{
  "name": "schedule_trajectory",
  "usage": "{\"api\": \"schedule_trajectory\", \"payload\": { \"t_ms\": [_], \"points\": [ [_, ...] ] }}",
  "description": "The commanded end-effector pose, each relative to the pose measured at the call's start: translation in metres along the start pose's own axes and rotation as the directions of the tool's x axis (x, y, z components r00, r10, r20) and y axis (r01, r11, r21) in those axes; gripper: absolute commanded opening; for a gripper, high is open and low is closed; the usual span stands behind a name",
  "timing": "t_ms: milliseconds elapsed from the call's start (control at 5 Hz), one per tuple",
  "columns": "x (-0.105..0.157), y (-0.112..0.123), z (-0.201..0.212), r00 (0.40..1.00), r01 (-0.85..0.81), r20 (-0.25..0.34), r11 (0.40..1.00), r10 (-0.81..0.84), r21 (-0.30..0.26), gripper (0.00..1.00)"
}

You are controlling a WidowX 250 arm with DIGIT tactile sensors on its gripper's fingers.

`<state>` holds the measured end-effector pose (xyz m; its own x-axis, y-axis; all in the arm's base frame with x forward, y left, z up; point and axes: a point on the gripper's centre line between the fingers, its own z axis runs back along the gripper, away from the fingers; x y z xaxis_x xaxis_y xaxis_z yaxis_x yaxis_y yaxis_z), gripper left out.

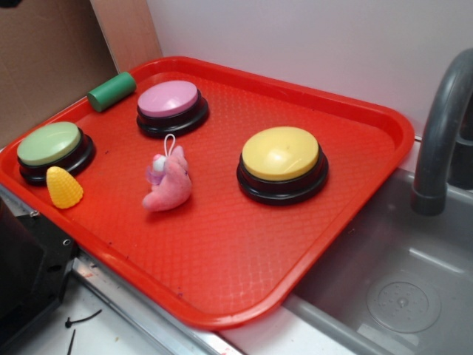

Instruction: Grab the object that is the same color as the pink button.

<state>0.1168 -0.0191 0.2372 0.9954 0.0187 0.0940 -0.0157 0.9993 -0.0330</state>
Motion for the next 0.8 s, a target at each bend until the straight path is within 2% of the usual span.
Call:
{"api": "schedule_trajectory", "payload": {
  "t_ms": [0, 200, 400, 600],
  "points": [
    [0.0, 0.0, 0.0, 1.0, 0.0, 0.0, 1.0, 0.0, 0.0, 1.0],
    [0.005, 0.004, -0.013, 0.983, -0.183, 0.016, 0.982, 0.184, -0.048, 1.0],
    [0.014, 0.008, -0.029, 0.938, -0.345, 0.028, 0.938, 0.345, -0.025, 1.0],
    [0.028, 0.008, -0.055, 0.822, -0.564, 0.065, 0.824, 0.566, -0.046, 1.0]
  ]
}}
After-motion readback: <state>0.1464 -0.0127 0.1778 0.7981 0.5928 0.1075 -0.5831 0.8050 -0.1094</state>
